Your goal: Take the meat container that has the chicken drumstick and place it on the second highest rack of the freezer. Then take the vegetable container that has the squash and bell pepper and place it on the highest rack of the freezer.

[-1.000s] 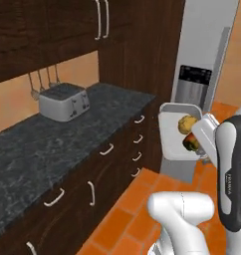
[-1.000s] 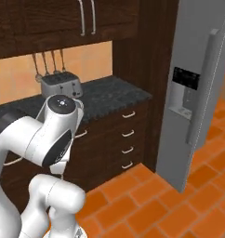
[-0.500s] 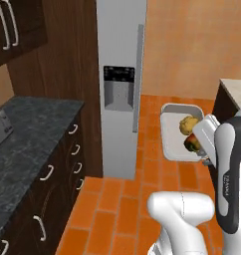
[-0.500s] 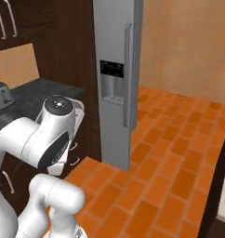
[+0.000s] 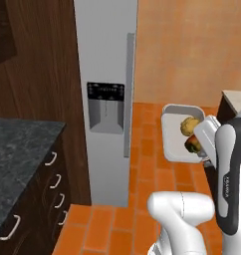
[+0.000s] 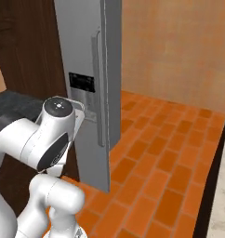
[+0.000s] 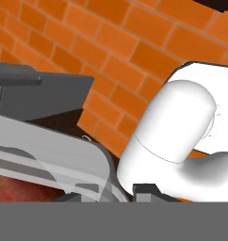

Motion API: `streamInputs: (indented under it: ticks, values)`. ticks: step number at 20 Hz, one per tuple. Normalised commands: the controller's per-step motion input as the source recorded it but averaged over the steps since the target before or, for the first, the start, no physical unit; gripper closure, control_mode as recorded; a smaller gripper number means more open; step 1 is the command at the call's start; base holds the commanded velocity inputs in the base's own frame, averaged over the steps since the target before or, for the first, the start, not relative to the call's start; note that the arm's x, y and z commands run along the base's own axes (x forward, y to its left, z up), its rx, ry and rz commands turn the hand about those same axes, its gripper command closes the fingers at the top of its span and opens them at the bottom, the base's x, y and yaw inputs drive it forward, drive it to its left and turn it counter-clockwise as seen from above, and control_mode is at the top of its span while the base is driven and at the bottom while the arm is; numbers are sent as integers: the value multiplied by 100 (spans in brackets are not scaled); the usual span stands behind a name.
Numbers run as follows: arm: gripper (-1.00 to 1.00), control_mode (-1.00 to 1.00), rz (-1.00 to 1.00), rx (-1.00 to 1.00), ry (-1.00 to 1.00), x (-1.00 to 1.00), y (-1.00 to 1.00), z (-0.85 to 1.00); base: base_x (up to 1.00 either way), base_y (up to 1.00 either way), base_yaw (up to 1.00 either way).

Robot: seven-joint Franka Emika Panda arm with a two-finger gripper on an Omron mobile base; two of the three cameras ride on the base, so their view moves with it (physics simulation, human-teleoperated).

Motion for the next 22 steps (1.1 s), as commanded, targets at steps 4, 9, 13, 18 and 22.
streamInputs:
  ticks: [4, 9, 13, 18, 22]
  values:
    - [100, 100, 0, 0, 0, 0, 0, 0, 91, -56, -10]
    - [100, 100, 0, 0, 0, 0, 0, 0, 90, -61, -5]
    - [100, 100, 0, 0, 0, 0, 0, 0, 84, -70, 0]
    - [100, 100, 0, 0, 0, 0, 0, 0, 98, -58, 7]
    - [100, 100, 0, 0, 0, 0, 0, 0, 100, -48, 22]
